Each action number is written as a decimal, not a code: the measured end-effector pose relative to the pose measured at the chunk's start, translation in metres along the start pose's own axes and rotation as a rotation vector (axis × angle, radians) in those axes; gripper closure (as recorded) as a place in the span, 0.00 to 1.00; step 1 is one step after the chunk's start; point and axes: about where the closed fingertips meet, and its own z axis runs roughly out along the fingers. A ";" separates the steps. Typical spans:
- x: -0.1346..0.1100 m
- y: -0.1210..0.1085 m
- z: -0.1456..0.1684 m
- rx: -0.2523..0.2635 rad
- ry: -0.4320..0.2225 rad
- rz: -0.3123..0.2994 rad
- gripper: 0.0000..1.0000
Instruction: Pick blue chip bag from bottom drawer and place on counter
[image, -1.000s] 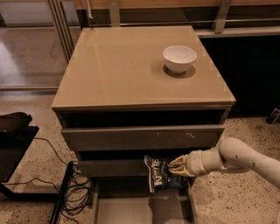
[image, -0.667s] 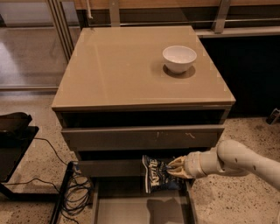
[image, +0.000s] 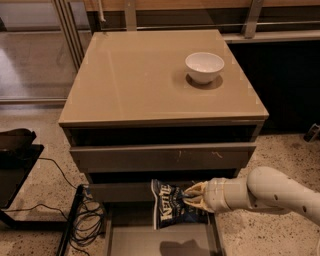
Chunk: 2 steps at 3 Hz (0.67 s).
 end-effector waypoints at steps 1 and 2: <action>-0.042 0.003 -0.034 0.021 -0.014 -0.079 1.00; -0.089 -0.004 -0.082 0.065 -0.012 -0.163 1.00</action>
Offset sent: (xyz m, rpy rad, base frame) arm -0.0341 -0.0026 0.2093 -0.0717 -0.2822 0.0849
